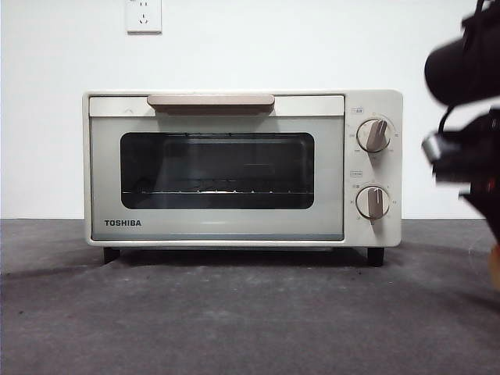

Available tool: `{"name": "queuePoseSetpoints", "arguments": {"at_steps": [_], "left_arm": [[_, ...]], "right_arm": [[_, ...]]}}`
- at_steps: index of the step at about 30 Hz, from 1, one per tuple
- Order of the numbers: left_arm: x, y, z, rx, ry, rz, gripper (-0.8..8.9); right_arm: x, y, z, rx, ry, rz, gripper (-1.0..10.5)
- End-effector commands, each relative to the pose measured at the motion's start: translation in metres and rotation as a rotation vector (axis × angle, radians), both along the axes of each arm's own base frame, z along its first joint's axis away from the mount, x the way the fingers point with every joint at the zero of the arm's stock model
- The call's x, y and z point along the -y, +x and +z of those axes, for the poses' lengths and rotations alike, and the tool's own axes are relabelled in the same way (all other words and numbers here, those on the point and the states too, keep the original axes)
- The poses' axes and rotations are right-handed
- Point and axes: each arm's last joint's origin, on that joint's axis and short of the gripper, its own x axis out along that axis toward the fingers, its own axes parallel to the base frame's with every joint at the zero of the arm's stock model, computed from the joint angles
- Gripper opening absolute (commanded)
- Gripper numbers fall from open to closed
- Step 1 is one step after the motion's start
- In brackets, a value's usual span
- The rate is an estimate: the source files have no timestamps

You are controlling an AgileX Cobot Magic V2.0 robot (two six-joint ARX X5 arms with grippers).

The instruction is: The left arm flap open the oven, the right arm pick bread and place it into oven, the left arm flap close the oven

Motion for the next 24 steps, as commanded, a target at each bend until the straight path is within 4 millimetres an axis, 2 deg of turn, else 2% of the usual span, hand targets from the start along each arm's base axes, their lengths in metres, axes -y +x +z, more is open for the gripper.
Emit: {"name": "queuePoseSetpoints", "arguments": {"at_steps": [1, 4, 7, 12, 14, 21, 24], "left_arm": [[0.001, 0.002, 0.007, 0.017, 0.000, 0.004, 4.64], [0.003, 0.008, 0.008, -0.002, 0.006, 0.004, 4.54], [0.006, 0.017, 0.010, -0.027, 0.017, 0.011, 3.98], [0.017, 0.043, 0.011, -0.105, 0.066, 0.041, 3.57], [0.023, 0.054, 0.011, -0.135, 0.082, 0.036, 3.02], [0.053, 0.101, 0.015, -0.228, 0.127, -0.012, 0.14], [0.066, 0.119, 0.014, -0.250, 0.153, -0.023, 0.10]], "right_arm": [[0.002, -0.009, 0.016, 0.040, 0.014, 0.002, 1.6], [0.008, -0.025, 0.038, 0.107, 0.037, 0.006, 1.6], [0.014, -0.043, 0.060, 0.209, 0.081, 0.014, 1.6], [0.025, -0.078, 0.094, 0.395, 0.217, 0.026, 1.6], [0.028, -0.091, 0.103, 0.454, 0.274, 0.041, 1.6], [0.043, -0.135, 0.128, 0.700, 0.385, 0.069, 1.6], [0.049, -0.150, 0.133, 0.776, 0.411, 0.071, 1.6]]}}
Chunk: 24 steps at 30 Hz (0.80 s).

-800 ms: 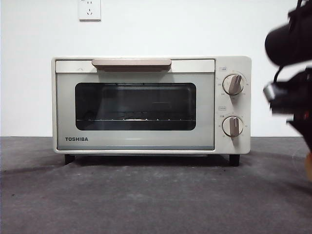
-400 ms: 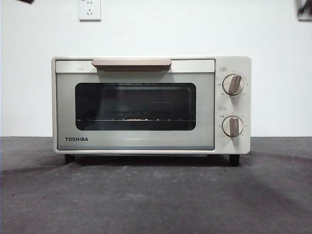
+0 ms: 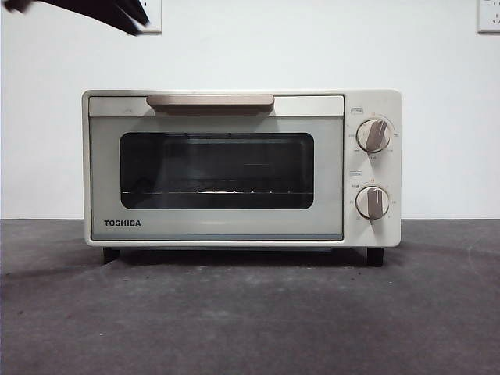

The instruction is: The left arm flap open the oven, the right arm pick bread and place it into oven, the left arm flap close the oven

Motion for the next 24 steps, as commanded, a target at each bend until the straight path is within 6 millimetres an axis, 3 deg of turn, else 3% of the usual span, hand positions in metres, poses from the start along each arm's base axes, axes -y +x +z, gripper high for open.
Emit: {"name": "queuePoseSetpoints", "arguments": {"at_steps": [1, 10, 24], "left_arm": [[0.013, 0.018, 0.001, 0.006, 0.027, -0.008, 0.10], [0.041, 0.048, -0.023, 0.014, 0.095, -0.097, 0.10], [0.050, 0.066, -0.039, 0.018, 0.105, -0.080, 0.10]], "right_arm": [[0.004, -0.011, 0.006, 0.065, 0.028, 0.005, 1.6], [0.010, -0.032, 0.011, 0.152, 0.101, 0.002, 1.6], [0.010, -0.032, 0.011, 0.149, 0.108, -0.004, 1.6]]}}
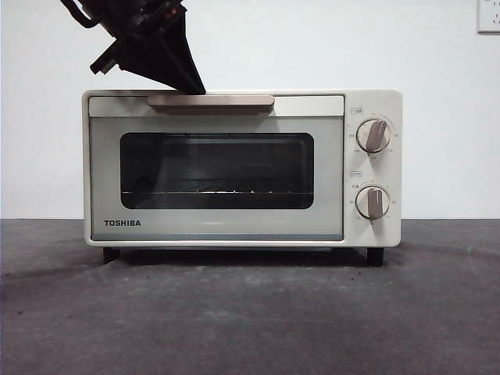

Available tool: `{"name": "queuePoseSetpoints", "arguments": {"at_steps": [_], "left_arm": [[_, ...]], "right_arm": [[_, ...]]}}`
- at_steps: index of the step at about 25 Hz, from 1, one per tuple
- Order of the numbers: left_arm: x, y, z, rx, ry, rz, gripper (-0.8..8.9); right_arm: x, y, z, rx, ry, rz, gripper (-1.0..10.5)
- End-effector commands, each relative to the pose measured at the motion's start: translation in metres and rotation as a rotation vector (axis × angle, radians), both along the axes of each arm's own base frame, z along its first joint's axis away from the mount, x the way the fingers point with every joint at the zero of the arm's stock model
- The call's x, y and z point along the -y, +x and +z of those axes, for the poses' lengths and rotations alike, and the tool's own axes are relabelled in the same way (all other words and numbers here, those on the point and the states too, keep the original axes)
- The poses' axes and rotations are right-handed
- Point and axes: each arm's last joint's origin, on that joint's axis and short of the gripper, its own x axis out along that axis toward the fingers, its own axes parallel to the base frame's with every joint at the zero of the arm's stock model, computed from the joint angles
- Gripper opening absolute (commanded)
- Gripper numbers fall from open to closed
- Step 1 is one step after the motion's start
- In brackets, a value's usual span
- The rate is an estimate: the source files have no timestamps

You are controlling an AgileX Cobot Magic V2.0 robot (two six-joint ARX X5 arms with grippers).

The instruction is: The left arm flap open the oven, the right arm pick bread and place it into oven, the left arm flap close the oven

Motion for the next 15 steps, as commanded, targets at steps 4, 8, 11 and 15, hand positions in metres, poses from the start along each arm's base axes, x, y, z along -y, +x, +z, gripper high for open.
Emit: {"name": "queuePoseSetpoints", "arguments": {"at_steps": [4, 8, 11, 15], "left_arm": [[0.006, 0.004, -0.005, -0.023, 0.032, -0.019, 0.10], [0.008, -0.002, -0.009, -0.047, 0.078, -0.059, 0.10], [0.010, -0.007, -0.013, -0.072, 0.132, -0.074, 0.10], [0.013, -0.014, -0.017, -0.108, 0.180, -0.099, 0.10]], "right_arm": [[0.000, 0.000, 0.003, 0.009, 0.014, 0.001, 1.6], [0.000, 0.000, 0.003, 0.010, 0.013, -0.001, 1.6], [0.000, 0.000, 0.003, 0.010, 0.013, -0.001, 1.6], [0.000, 0.000, 0.003, 0.010, 0.013, -0.001, 1.6]]}}
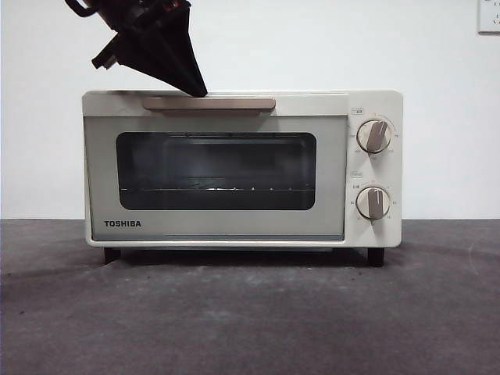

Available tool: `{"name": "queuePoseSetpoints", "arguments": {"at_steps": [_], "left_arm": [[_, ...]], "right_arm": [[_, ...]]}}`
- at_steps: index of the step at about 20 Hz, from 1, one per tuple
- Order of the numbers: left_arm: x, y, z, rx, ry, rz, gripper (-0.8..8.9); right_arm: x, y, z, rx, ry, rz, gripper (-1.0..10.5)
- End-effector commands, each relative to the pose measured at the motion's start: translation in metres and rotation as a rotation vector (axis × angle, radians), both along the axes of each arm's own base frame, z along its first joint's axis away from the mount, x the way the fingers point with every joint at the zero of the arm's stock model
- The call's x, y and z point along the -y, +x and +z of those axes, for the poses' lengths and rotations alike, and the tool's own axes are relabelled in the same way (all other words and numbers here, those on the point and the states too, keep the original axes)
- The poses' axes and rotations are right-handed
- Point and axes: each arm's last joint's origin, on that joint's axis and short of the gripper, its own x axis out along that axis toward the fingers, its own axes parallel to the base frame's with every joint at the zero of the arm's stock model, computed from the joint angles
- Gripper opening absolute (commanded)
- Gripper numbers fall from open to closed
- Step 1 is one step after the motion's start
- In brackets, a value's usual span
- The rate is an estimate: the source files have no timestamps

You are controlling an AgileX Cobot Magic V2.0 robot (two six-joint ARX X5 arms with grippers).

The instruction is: The left arm flap open the oven, the right arm pick bread and place it into oven, the left arm flap close the oven

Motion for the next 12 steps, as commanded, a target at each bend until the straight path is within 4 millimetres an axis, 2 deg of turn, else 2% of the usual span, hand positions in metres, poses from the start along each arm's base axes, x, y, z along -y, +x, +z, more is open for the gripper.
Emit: {"name": "queuePoseSetpoints", "arguments": {"at_steps": [1, 7, 12], "left_arm": [[0.006, 0.000, -0.019, -0.063, 0.095, -0.016, 0.10], [0.014, -0.012, -0.033, -0.113, 0.145, -0.043, 0.10], [0.020, -0.028, -0.052, -0.137, 0.123, -0.042, 0.10]], "right_arm": [[0.000, 0.000, 0.003, 0.010, 0.014, -0.001, 1.6], [0.000, 0.000, 0.003, 0.009, 0.014, 0.000, 1.6], [0.000, 0.000, 0.003, 0.009, 0.014, -0.001, 1.6]]}}
